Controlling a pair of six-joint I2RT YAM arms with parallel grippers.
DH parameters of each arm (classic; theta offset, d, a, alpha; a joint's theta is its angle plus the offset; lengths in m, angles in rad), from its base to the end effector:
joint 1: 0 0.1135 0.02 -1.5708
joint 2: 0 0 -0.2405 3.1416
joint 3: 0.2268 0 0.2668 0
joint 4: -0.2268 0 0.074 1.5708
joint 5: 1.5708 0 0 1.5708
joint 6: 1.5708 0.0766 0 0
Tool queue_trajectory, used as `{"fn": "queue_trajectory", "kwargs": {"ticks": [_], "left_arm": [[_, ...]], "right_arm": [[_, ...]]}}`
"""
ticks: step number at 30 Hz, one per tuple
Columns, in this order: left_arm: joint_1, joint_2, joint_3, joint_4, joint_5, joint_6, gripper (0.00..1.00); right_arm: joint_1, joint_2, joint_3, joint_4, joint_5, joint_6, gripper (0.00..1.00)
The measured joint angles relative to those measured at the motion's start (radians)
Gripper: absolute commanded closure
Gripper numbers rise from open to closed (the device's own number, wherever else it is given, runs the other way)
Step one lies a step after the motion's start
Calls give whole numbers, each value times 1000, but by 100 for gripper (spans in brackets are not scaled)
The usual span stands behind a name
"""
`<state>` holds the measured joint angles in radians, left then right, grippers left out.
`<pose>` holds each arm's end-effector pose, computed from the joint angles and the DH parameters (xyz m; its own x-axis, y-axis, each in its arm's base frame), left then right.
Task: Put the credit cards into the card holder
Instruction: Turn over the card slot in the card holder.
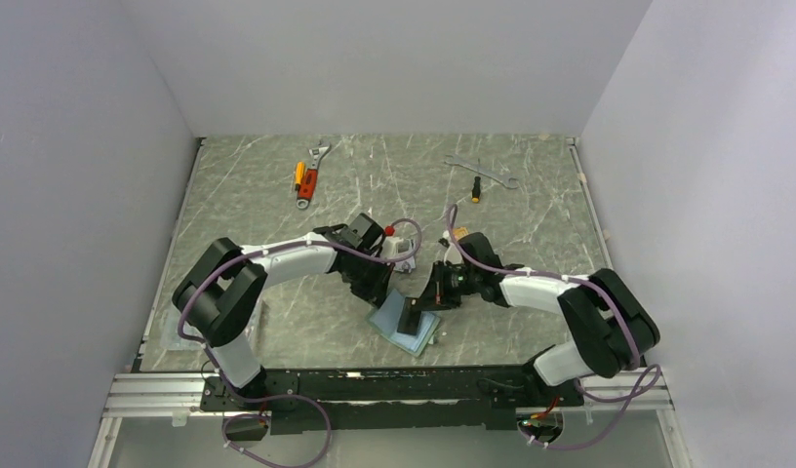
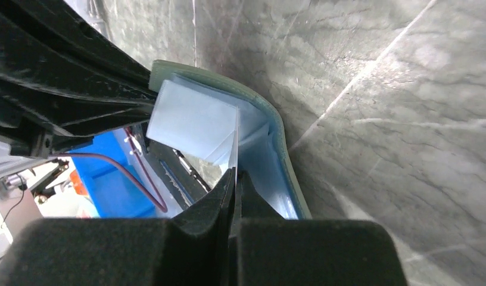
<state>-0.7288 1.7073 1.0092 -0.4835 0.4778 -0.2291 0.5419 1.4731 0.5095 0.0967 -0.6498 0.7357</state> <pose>0.2334 -0.2556 0.0992 -0.8360 0.4760 -0.2729 0.5460 0.6719 -0.5005 0.2173 0.1849 0.0707 -0.9849 0.0308 -0.1703 -0.1148 0.6199 0.7763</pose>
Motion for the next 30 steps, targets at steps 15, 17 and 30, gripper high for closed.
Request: {"fn": "queue_trajectory", "kwargs": {"ticks": [15, 17, 30], "left_arm": [[103, 9, -6, 8, 13, -77, 62], [98, 8, -8, 10, 20, -79, 49], [176, -22, 32, -41, 22, -21, 36]], "right_arm": [[17, -60, -3, 21, -2, 47, 100], [41, -21, 0, 25, -10, 47, 100], [90, 47, 60, -82, 48, -17, 100]]}}
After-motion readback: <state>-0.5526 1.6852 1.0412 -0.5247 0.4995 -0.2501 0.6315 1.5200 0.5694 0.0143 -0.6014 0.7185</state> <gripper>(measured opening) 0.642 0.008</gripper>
